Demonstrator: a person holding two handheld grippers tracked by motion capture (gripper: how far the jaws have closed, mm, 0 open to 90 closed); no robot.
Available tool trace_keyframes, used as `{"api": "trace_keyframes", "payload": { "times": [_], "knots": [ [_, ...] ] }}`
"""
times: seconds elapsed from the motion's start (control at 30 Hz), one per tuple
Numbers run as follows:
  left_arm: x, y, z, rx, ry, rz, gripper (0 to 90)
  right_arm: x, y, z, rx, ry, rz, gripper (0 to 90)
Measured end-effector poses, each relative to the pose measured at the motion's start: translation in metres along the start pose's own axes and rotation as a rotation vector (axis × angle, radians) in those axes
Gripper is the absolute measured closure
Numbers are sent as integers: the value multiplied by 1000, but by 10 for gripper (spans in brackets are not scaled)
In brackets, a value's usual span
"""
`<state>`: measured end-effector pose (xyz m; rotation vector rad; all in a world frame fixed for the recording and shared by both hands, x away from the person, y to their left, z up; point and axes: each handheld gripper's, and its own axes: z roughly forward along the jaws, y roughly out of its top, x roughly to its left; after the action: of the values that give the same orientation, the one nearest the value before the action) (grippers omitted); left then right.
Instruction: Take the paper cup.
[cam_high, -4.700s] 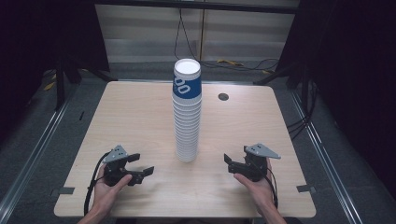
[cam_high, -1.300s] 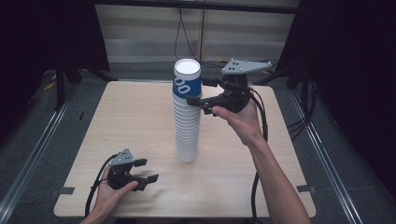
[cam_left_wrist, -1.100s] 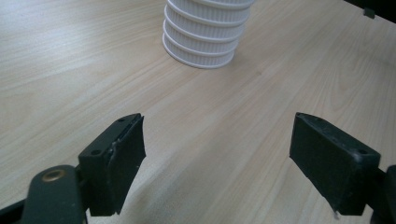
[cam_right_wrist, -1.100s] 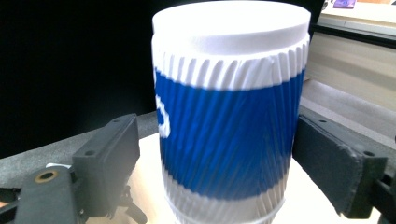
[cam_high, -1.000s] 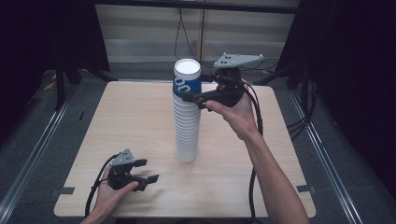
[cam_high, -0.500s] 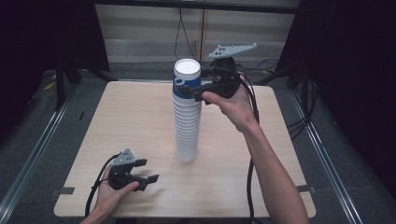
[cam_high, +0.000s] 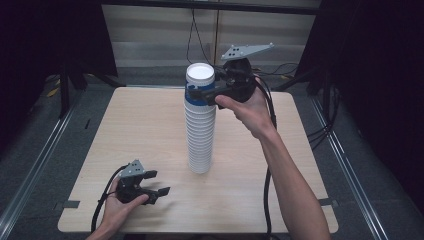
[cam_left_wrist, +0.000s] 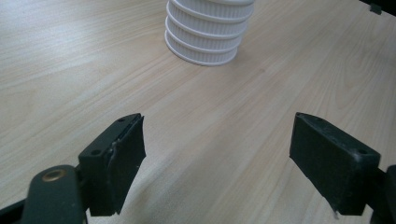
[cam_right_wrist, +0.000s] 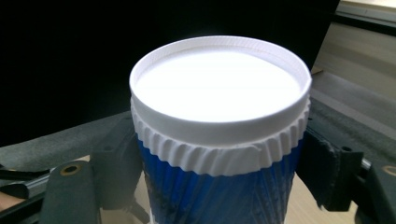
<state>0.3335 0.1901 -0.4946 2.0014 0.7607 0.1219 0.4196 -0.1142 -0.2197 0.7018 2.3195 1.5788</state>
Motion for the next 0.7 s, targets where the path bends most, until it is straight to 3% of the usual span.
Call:
{"api": "trace_keyframes", "payload": {
  "times": [0.3, 0.53, 0.7],
  "knots": [
    [-1, 0, 0, 2, -6, -6, 180, 2, 0, 0, -9, -7, -17, 244],
    [0, 0, 1, 4, -10, -1, 180, 1, 2, -4, -59, -8, -1, 246],
    [-1, -1, 2, 10, -12, 7, 180, 3, 3, -6, -104, -11, -18, 249]
  ]
}}
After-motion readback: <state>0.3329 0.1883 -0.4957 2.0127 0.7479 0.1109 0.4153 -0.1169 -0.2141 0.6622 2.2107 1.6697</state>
